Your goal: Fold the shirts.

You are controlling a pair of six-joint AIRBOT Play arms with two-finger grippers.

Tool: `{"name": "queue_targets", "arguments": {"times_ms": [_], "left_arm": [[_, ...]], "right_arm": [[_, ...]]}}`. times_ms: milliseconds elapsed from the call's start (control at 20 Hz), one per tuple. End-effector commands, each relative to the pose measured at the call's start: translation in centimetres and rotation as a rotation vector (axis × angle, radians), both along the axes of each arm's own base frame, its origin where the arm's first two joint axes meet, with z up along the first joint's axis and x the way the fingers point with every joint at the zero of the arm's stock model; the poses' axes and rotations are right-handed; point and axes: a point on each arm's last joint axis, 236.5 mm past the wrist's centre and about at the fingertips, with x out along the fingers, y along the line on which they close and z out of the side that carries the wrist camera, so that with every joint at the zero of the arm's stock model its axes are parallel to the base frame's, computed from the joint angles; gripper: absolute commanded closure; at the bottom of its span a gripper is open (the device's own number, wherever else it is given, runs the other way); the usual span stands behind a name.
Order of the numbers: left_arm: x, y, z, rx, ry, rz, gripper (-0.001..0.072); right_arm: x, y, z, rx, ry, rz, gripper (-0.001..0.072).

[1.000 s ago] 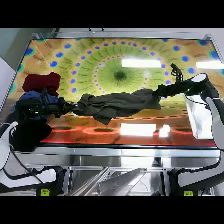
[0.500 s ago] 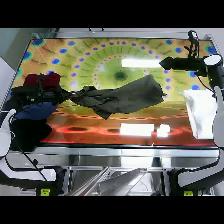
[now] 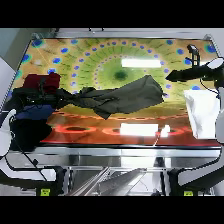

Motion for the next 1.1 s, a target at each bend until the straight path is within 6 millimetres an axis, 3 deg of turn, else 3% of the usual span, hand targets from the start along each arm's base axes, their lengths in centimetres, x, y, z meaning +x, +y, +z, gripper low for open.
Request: {"name": "queue_targets", "arguments": {"times_ms": [0, 150, 250, 400, 650, 950, 1050], "left_arm": [[-1.4, -0.5, -0.8, 0.024, 0.054, -0.045, 0.0032], [-1.1, -2.4, -1.4, 0.064, 0.042, -0.078, 0.0032], [0.1, -2.9, -1.8, 0.097, 0.014, -0.049, 0.0033], [-0.1, -4.3, -1.8, 0.096, 0.022, -0.067, 0.0033], [-0.7, -6.3, -1.9, 0.091, 0.037, -0.103, 0.0033], [-0.4, -9.1, -5.9, 0.041, 0.123, -0.081, 0.0033], [-0.1, -9.4, -6.4, 0.044, 0.116, -0.09, 0.0033]], "right_arm": [[-3.7, -1.1, -4.5, 0.044, 0.203, 0.033, 0.0189], [-4.2, -0.1, -7.8, 0.083, 0.278, 0.05, 0.0189], [-4.2, 0.8, -9.0, 0.12, 0.297, 0.056, 0.0189], [-5.2, 1.7, -10.5, 0.159, 0.359, 0.08, 0.0189], [-6.2, 3.2, -10.8, 0.167, 0.389, 0.144, 0.019], [-5.6, 5.1, -10.7, 0.173, 0.365, 0.166, 0.0194], [-5.7, 5.7, -10.6, 0.173, 0.366, 0.178, 0.0279]]}}
